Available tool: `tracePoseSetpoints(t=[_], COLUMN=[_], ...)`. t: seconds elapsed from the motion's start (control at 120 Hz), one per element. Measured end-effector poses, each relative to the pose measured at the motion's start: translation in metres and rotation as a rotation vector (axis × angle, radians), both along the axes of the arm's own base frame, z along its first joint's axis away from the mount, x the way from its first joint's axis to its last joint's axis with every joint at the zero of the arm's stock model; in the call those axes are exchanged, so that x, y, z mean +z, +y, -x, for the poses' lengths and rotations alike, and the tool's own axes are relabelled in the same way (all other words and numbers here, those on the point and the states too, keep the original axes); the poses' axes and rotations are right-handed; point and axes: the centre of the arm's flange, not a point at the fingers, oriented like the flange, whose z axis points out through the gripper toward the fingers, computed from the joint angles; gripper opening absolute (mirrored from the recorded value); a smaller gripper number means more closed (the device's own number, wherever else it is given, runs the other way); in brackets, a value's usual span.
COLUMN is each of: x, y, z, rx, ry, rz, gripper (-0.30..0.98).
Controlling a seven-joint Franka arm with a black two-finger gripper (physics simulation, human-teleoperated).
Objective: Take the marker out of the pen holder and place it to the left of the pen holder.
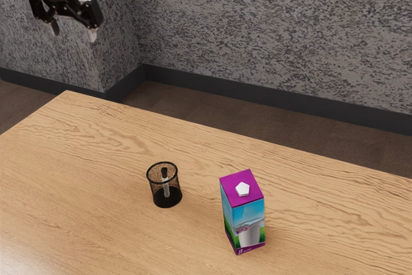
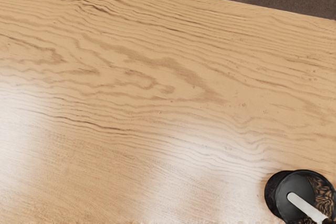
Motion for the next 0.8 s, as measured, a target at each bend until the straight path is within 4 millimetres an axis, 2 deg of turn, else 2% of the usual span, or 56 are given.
tracePoseSetpoints(t=[0.05, 0.117, 0.208, 0.242, 0.367, 0.483, 0.55, 0.708, 0.8], x=[-0.003, -0.018, -0.046, -0.062, -0.155, -0.204, -0.221, -0.245, -0.265], y=[-0.022, -0.039, -0.040, -0.038, -0.042, -0.051, -0.059, -0.070, -0.073], z=[-0.001, -0.004, -0.012, -0.013, -0.005, -0.005, -0.009, -0.022, -0.020], rx=[-0.036, -0.066, -0.070, -0.072, -0.102, -0.132, -0.147, -0.161, -0.162], ry=[0.011, 0.043, 0.087, 0.102, 0.209, 0.203, 0.184, 0.149, 0.146], rz=[0.000, 0.005, 0.005, 0.008, 0.021, 0.046, 0.064, 0.098, 0.119], gripper=[0.69, 0.69, 0.69, 0.69, 0.69, 0.69, 0.69, 0.69, 0.69])
